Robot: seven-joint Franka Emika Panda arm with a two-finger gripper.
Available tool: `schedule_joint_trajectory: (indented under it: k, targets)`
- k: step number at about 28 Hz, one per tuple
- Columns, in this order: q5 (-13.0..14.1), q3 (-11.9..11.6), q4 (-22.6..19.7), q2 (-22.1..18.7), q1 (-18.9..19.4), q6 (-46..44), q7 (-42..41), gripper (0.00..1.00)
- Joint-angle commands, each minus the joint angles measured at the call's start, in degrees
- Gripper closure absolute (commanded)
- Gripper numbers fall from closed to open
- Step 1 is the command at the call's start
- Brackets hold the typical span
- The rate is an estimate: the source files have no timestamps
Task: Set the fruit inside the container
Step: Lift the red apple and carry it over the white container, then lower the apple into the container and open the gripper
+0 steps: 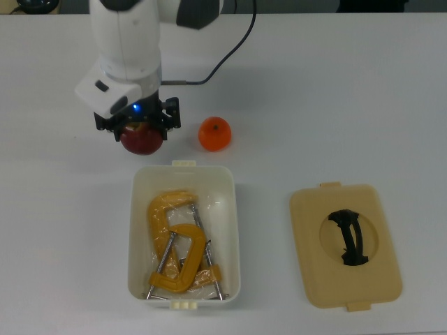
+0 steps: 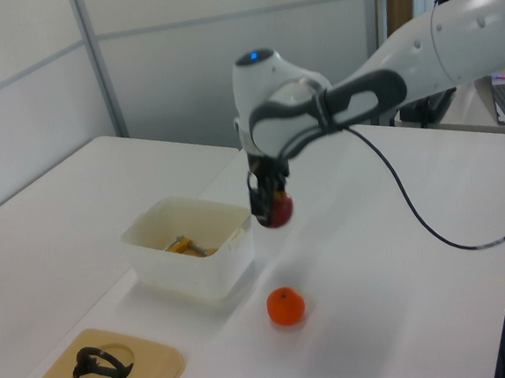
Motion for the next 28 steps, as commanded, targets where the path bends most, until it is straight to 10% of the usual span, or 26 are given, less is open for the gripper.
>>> schedule_joint_trajectory:
  k: [1, 11, 17, 28]
  targets:
    - [4.39, 0.18, 5.19, 1.47, 0.35, -1.27, 1.4, 0.86]
    - [4.92, 1.41, 8.1, 7.63, 2.55, 14.63, 10.45, 0.77]
    - [4.75, 1.5, 8.19, 7.72, 3.52, 15.87, 12.66, 0.0]
    - [4.57, 1.24, 8.1, 5.26, 3.34, 6.13, 11.69, 0.0]
